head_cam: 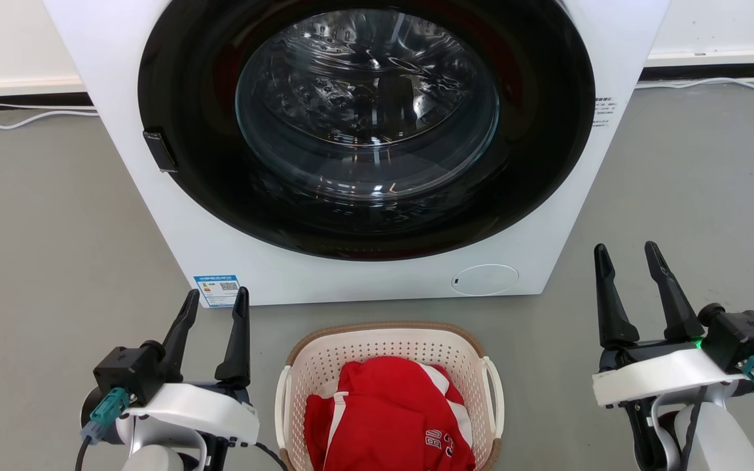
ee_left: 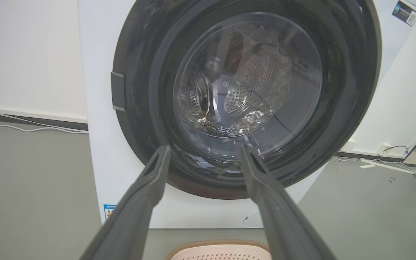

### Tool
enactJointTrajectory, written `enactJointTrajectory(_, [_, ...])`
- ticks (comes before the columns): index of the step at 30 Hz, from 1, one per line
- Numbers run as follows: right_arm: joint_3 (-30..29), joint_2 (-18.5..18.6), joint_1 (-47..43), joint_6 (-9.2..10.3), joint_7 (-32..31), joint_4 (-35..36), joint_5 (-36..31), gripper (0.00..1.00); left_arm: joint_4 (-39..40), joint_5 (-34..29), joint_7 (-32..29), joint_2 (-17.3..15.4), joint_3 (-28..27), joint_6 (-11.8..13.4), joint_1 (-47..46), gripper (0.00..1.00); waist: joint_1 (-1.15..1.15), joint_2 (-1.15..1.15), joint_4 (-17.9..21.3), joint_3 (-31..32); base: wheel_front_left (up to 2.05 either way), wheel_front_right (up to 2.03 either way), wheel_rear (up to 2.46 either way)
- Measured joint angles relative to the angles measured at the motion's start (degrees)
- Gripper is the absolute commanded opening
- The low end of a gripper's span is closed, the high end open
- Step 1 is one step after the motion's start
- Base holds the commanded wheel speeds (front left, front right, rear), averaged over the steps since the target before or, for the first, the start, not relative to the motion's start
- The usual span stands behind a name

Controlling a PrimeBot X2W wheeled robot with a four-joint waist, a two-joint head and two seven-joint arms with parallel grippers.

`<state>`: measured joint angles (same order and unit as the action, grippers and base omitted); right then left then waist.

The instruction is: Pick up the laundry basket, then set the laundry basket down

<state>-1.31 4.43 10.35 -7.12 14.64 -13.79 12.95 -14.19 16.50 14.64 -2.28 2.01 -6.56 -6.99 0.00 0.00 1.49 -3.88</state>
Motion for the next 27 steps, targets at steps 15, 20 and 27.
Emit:
enactJointTrajectory(15, [0.0,-0.2,0.0,0.0,0.0,0.0,-0.7,1.0,0.7,-0.1,0.0,0.0,0.9,1.3,0.4,1.0,0.0,0.0,0.2,-0.2,0.0,0.0,0.0])
enactJointTrajectory(20, [0.0,-0.2,0.0,0.0,0.0,-0.1,-0.7,1.0,0.7,-0.1,0.0,0.0,1.0,1.6,0.5,1.0,0.0,0.0,0.3,0.1,0.0,0.0,0.0])
enactJointTrajectory(27, [0.0,-0.4,-0.5,0.05,0.0,-1.7,-0.6,0.0,-1.0,0.7,0.0,0.3,1.5,1.5,1.0,0.0,0.0,0.0,0.5,0.3,0.0,0.0,0.0])
